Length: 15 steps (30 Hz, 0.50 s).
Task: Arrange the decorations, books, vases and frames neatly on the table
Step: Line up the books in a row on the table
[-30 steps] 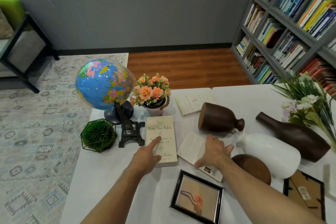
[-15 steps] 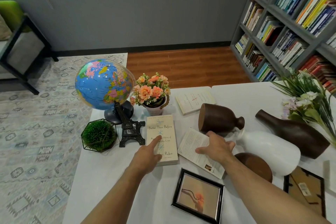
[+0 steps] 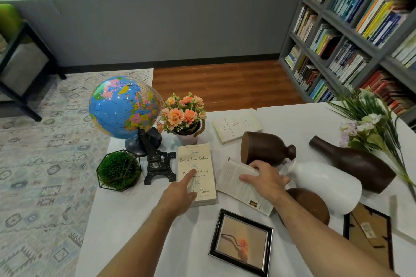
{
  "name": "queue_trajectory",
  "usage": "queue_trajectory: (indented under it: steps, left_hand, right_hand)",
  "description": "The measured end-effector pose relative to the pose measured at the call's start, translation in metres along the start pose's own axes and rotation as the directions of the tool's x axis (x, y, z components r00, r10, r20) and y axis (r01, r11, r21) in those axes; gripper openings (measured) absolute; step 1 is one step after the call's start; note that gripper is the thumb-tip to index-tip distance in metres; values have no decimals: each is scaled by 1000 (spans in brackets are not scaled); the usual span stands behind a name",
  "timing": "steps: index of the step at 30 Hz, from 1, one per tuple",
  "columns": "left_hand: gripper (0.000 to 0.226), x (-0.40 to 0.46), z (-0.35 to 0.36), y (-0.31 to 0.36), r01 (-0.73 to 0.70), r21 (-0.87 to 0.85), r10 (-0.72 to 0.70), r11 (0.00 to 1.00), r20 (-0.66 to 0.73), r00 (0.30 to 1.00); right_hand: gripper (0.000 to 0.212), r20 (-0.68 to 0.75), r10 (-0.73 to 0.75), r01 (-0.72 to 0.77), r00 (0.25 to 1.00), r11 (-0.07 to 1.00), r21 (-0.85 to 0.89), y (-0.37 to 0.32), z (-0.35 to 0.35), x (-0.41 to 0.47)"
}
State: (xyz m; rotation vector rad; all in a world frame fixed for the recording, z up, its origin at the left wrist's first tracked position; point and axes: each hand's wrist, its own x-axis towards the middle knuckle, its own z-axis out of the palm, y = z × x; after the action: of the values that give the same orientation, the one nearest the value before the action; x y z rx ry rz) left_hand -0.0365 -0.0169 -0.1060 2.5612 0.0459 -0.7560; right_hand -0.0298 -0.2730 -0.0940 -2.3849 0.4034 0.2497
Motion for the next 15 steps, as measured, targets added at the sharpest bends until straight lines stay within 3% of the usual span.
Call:
queue_trajectory:
  steps: [3,5,8,10,12,14,15]
  left_hand:
    - [69,-4,-4,5,28,107,-28,994,-6,1000]
    - [62,-7,-11,13,71,275,-65,959,-29,997]
    - [43,-10,-25,34,102,350,-45,931,-167,985]
    - [47,-12,-33,54,39,181,-11,983,-156,988]
    - [60,-13,-37,74,-10,-218,3,976,-35,999]
    - [69,-17,-38,95,66,-626,-3,777,101,995]
    - [70,-17,-37,103,103,-723,1,684,142,990]
  right_hand:
    - [23,-32,-21,22,999,999,38,-6,-5,-5]
    - [24,-65,-51,54,997,997,50,-11,-8,-8]
    - [28,-120,-65,72,991,996,55,-20,-11,-12]
    - [31,-169,-81,91,982,995,47,-27,-11,-16]
    - [31,-233,-140,148,962,989,15,-33,-11,-21]
    - [31,-307,-229,223,924,973,-54,-41,-10,-25]
    - [31,-339,-269,248,902,963,-103,-46,-9,-27]
